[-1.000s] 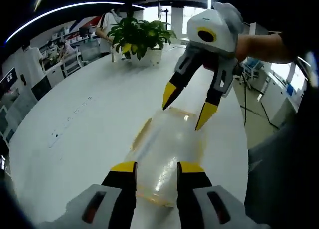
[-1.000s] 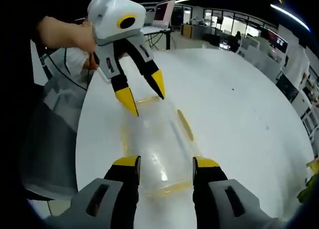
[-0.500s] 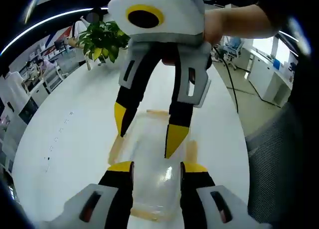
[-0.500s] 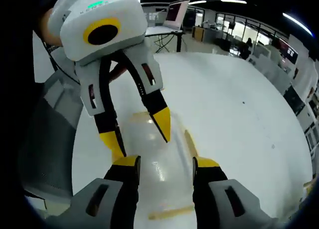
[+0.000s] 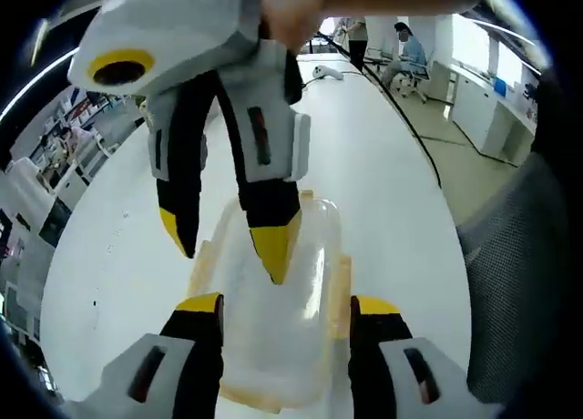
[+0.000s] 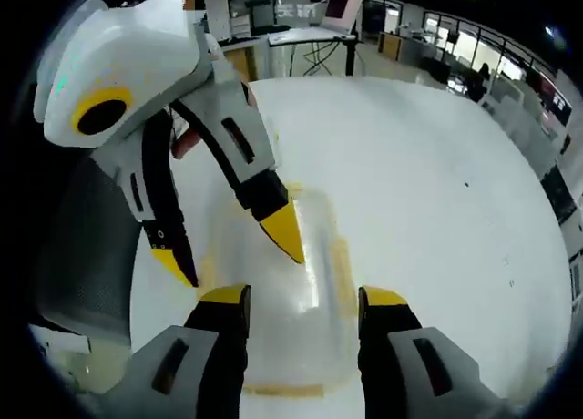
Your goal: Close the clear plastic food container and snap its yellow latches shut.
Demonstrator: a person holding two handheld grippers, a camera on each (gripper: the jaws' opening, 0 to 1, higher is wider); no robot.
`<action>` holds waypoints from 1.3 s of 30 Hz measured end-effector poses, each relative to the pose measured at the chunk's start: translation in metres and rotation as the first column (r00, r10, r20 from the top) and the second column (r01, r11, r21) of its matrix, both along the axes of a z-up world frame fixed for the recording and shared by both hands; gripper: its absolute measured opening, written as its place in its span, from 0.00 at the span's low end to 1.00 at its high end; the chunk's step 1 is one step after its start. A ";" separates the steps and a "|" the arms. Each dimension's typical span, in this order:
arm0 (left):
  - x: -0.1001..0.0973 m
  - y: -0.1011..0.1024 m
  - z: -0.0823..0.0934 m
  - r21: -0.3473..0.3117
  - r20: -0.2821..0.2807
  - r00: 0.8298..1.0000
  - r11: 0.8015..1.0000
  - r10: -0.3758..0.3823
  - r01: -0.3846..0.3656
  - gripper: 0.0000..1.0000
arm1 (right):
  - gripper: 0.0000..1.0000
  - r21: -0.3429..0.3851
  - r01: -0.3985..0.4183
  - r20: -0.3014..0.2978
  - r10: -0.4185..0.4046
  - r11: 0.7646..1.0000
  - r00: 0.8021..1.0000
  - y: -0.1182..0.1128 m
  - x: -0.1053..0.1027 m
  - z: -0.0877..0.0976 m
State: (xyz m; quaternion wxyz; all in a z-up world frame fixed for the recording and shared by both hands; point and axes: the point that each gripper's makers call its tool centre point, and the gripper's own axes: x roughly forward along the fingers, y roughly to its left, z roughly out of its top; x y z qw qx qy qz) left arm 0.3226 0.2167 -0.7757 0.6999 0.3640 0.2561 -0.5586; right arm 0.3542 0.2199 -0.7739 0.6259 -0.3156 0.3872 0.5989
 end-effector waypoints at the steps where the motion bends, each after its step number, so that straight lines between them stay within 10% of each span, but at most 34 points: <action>1: -0.001 0.001 -0.001 0.000 -0.009 1.000 1.000 0.009 -0.009 0.50 | 0.45 0.021 0.011 -0.007 -0.010 1.000 1.000 0.004 0.001 0.002; 7: 0.001 0.002 -0.002 -0.015 0.006 1.000 1.000 0.010 -0.009 0.50 | 0.46 -0.073 -0.022 -0.127 0.012 0.997 0.992 0.003 0.000 -0.003; 16: 0.002 0.001 -0.003 -0.004 0.026 0.999 1.000 0.031 -0.031 0.49 | 0.43 -0.232 -0.132 -0.152 0.098 0.964 0.983 0.006 0.001 -0.007; 39: -0.002 -0.003 -0.004 0.064 0.057 0.998 0.998 -0.015 0.011 0.40 | 0.43 -0.233 -0.109 -0.160 0.073 0.966 0.984 0.002 -0.007 -0.007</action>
